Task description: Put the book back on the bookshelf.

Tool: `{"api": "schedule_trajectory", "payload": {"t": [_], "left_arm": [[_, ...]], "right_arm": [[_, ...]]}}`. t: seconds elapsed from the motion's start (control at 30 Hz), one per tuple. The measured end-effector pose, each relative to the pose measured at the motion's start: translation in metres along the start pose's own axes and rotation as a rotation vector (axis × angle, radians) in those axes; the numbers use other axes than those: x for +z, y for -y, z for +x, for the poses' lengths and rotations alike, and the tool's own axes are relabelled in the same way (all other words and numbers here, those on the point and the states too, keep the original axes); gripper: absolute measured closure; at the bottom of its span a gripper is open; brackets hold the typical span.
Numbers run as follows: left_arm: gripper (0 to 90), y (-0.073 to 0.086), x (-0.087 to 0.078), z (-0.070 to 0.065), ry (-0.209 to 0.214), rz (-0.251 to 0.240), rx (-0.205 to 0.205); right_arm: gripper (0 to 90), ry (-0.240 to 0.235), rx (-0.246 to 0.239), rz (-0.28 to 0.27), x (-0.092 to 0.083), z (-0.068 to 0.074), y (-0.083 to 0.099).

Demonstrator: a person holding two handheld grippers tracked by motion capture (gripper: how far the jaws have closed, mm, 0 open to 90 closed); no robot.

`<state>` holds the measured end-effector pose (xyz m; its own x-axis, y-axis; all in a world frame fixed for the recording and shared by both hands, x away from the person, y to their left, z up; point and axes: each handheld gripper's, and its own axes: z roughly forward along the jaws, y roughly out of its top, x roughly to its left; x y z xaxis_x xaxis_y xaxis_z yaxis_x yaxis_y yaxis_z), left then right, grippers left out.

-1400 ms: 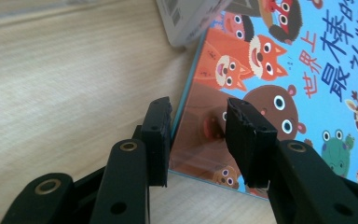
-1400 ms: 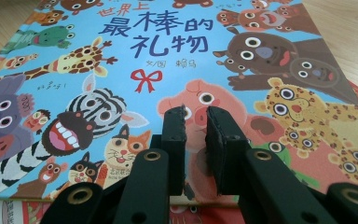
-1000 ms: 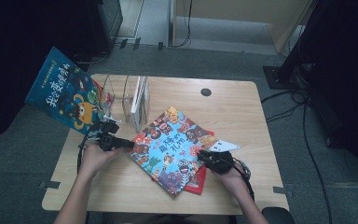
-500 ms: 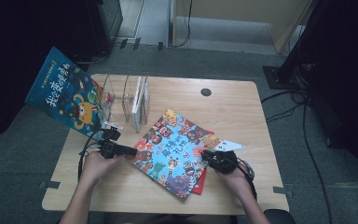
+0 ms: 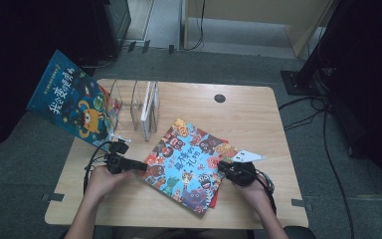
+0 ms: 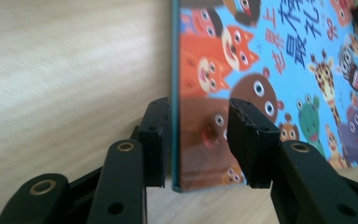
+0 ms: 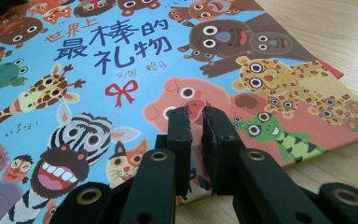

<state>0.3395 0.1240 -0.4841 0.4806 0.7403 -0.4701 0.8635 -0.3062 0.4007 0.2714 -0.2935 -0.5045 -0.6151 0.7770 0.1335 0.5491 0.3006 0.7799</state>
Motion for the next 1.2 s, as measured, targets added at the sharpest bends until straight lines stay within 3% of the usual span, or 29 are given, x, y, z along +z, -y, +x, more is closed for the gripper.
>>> {"api": "schedule_trajectory", "payload": {"t": [0.17,0.27,0.37,0.47,0.57,0.73,0.9,1.07,1.17,1.2], "left_arm": [[50.6,-0.006,-0.001,0.004,0.010,-0.034,-0.001],[49.0,-0.010,0.002,0.006,0.024,-0.026,-0.012],[47.7,-0.017,0.002,0.002,-0.007,-0.020,0.037],[47.2,-0.020,0.004,0.003,0.036,-0.036,0.014],[45.5,-0.024,0.008,0.004,0.004,-0.006,0.039],[45.4,-0.032,0.017,0.003,0.013,-0.005,0.072],[45.0,-0.034,0.024,0.006,0.020,0.014,0.058],[44.3,-0.034,0.026,0.008,0.050,0.007,0.043],[44.0,-0.035,0.029,0.008,0.111,0.025,0.022],[44.1,-0.035,0.030,0.006,0.102,0.025,0.032]], "right_arm": [[85.6,0.009,0.017,0.007,-0.004,-0.002,0.002],[89.1,0.022,0.033,0.013,-0.008,-0.003,0.004],[90.0,0.035,0.042,0.019,-0.012,-0.005,0.006],[90.0,0.040,0.049,0.020,-0.016,-0.006,0.009],[90.0,0.052,0.053,0.038,-0.018,-0.008,0.011],[90.0,0.052,0.060,0.064,-0.018,-0.009,0.014],[90.0,0.046,0.071,0.066,-0.018,-0.008,0.015],[90.0,0.039,0.066,0.069,-0.018,-0.009,0.015],[90.0,0.035,0.066,0.069,-0.018,-0.010,0.015],[90.0,0.033,0.065,0.072,-0.018,-0.010,0.015]]}}
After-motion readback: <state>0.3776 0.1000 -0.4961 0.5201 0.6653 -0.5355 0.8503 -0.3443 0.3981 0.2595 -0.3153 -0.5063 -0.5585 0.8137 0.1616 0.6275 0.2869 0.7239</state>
